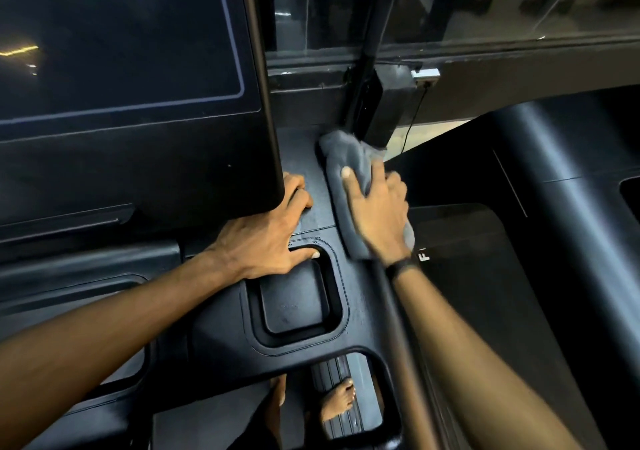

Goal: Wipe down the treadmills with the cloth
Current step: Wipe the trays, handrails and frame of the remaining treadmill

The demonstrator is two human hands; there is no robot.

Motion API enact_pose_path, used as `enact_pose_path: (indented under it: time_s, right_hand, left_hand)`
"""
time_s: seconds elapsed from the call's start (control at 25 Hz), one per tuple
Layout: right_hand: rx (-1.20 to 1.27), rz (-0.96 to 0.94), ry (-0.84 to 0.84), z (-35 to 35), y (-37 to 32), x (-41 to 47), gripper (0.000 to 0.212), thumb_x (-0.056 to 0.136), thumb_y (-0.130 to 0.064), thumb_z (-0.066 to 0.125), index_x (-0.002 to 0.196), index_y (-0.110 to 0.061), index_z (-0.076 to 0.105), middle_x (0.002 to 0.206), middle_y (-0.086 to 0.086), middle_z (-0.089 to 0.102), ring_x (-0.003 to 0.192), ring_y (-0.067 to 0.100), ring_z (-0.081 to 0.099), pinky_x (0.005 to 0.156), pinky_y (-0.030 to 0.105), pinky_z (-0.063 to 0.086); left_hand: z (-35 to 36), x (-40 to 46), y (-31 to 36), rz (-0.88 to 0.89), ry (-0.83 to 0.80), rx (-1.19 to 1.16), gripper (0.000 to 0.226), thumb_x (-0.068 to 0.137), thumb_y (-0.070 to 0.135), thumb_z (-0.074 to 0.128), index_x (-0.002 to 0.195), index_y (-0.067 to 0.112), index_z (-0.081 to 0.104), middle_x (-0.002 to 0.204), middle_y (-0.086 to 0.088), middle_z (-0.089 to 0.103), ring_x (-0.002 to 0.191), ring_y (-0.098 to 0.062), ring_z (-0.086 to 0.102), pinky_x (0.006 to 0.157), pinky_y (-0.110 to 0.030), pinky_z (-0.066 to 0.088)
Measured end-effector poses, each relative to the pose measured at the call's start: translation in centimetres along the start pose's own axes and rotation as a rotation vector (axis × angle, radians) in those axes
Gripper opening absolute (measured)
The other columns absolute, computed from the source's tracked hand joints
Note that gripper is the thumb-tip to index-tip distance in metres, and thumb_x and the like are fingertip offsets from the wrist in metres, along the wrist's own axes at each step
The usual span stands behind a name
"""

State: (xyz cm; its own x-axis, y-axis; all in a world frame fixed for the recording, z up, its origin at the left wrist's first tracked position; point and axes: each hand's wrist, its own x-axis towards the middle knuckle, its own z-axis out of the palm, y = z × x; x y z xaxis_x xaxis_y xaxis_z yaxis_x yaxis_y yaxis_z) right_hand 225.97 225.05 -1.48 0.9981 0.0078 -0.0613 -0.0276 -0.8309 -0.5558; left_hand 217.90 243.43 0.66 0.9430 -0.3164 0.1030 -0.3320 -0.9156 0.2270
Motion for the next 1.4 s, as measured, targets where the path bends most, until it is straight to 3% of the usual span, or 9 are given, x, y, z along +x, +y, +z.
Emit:
enact_pose_path:
  time_s: [0.16,0.4,0.6,0.76,0.88,1.04,1.2,1.28,1.4]
  right_hand:
    - [0.003,0.014,0.025,-2.6,4.7,-11.8,0.068,0.088,-0.074,0.036,0.141,-0.032,0.044,0.120,0.006,0.052,0.113,0.026,0.046,0.096,0.041,0.040]
    - [0.361,0.586,-0.248,-1.6,6.7,-4.5,0.094,0.073,-0.073,0.036,0.141,-0.010,0.051,0.140,0.011,0.056,0.129,0.029,0.053,0.094,0.029,0.036]
    - [-0.065,0.090,0.059,-2.0,4.6,-11.7,0.062,0.093,-0.070,0.034,0.138,-0.030,0.046,0.117,0.006,0.052,0.111,0.027,0.047,0.094,0.043,0.039]
    - [0.273,0.441,-0.245,-2.8,10.7,-12.3,0.067,0.094,-0.069,0.042,0.135,-0.019,0.055,0.131,0.007,0.059,0.125,0.031,0.053,0.097,0.034,0.040]
    - [0.239,0.518,-0.254,-1.4,8.0,-7.0,0.072,0.093,-0.072,0.038,0.142,-0.021,0.052,0.140,0.012,0.057,0.132,0.033,0.050,0.110,0.043,0.039]
    - [0.010,0.033,0.041,-3.2,6.3,-14.7,0.063,0.094,-0.070,0.035,0.141,-0.030,0.045,0.116,0.006,0.051,0.108,0.023,0.046,0.092,0.040,0.039]
    - [0.321,0.524,-0.316,-3.4,13.9,-16.9,0.097,0.072,-0.087,0.039,0.141,-0.020,0.053,0.137,0.007,0.058,0.127,0.026,0.054,0.109,0.040,0.041]
    - [0.338,0.649,-0.343,-2.3,12.9,-13.6,0.093,0.080,-0.084,0.038,0.144,-0.018,0.052,0.146,0.008,0.054,0.135,0.028,0.049,0.113,0.034,0.037]
    - [0.185,0.296,-0.135,-1.9,9.8,-12.8,0.066,0.094,-0.071,0.035,0.144,-0.029,0.046,0.134,0.008,0.056,0.127,0.027,0.047,0.107,0.041,0.037]
  left_hand:
    - [0.1,0.1,-0.1,0.002,-0.001,0.009,0.075,0.070,0.074,0.061,0.112,0.012,0.052,0.127,-0.005,0.042,0.124,-0.028,0.044,0.106,-0.045,0.041]
    - [0.1,0.2,0.0,0.027,0.001,0.009,0.075,0.070,0.075,0.057,0.110,0.011,0.051,0.123,-0.006,0.043,0.119,-0.027,0.045,0.102,-0.045,0.044]
    - [0.4,0.1,-0.2,0.071,0.025,0.006,0.070,0.073,0.068,0.064,0.108,0.008,0.055,0.123,-0.007,0.046,0.117,-0.028,0.049,0.099,-0.043,0.042]
    - [0.3,0.1,-0.1,0.141,0.058,0.008,0.062,0.071,0.057,0.075,0.105,0.007,0.058,0.119,-0.008,0.052,0.117,-0.029,0.051,0.099,-0.037,0.036]
    - [0.2,0.1,0.2,0.133,0.072,0.020,0.063,0.070,0.056,0.079,0.104,0.007,0.059,0.118,-0.009,0.053,0.116,-0.030,0.052,0.096,-0.037,0.036]
    - [0.4,-0.1,0.0,0.166,0.100,0.048,0.063,0.072,0.056,0.078,0.106,0.005,0.061,0.118,-0.011,0.055,0.112,-0.032,0.054,0.101,-0.038,0.031]
    - [0.5,0.3,0.0,0.190,0.128,0.052,0.059,0.075,0.060,0.066,0.102,0.008,0.061,0.114,-0.009,0.057,0.110,-0.031,0.056,0.106,-0.042,0.027]
    - [0.3,0.3,0.2,0.218,0.132,0.044,0.060,0.076,0.062,0.059,0.101,0.008,0.063,0.113,-0.009,0.059,0.108,-0.032,0.058,0.105,-0.043,0.027]
    - [0.2,0.1,0.5,0.275,0.154,0.064,0.056,0.080,0.061,0.058,0.099,0.009,0.066,0.113,-0.009,0.062,0.104,-0.031,0.061,0.104,-0.045,0.029]
